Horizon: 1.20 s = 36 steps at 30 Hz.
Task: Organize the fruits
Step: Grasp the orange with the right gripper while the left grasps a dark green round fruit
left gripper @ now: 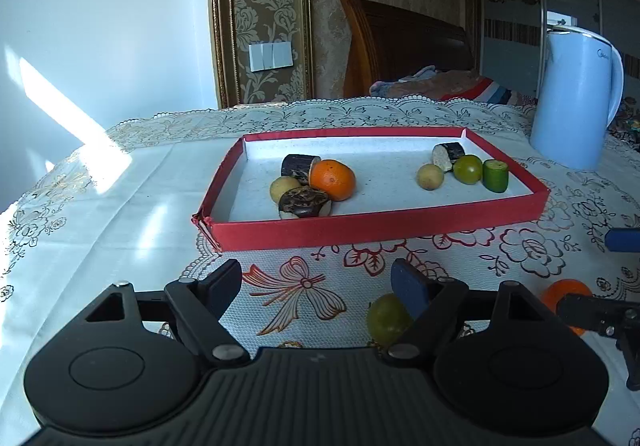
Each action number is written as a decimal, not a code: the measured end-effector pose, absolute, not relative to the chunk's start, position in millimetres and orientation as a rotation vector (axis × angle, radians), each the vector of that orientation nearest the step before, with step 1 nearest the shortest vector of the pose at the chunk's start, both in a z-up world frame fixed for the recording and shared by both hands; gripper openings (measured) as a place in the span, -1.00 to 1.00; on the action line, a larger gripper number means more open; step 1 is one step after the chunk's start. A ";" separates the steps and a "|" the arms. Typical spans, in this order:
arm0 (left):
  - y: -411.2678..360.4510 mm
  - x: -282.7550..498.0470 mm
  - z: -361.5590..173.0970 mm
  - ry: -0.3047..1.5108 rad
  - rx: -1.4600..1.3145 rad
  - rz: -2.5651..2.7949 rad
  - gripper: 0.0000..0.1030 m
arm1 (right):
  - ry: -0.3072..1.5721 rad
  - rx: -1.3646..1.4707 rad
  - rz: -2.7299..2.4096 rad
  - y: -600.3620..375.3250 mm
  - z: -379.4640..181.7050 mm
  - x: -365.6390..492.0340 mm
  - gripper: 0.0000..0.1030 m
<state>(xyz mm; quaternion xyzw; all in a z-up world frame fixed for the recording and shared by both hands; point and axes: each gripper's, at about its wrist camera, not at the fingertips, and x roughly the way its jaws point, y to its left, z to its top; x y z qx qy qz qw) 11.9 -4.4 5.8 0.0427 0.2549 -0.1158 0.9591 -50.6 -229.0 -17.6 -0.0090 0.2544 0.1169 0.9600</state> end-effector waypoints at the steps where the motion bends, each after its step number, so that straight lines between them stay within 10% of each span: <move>1: -4.6 9.3 6.9 0.506 0.083 -0.251 0.59 | 0.526 -0.010 0.246 -229.5 -19.8 -53.7 1.00; 16: -31.8 10.6 -11.8 0.583 0.242 -0.266 0.71 | 0.595 -0.082 0.284 -208.6 -29.5 -47.1 0.99; 20: -28.7 18.6 -14.8 0.617 0.231 -0.222 0.73 | 0.638 -0.111 0.303 -196.5 -32.8 -39.1 0.59; 36: -17.9 27.4 -15.9 0.644 0.172 -0.159 0.80 | 0.617 -0.116 0.319 -192.8 -32.1 -42.8 0.12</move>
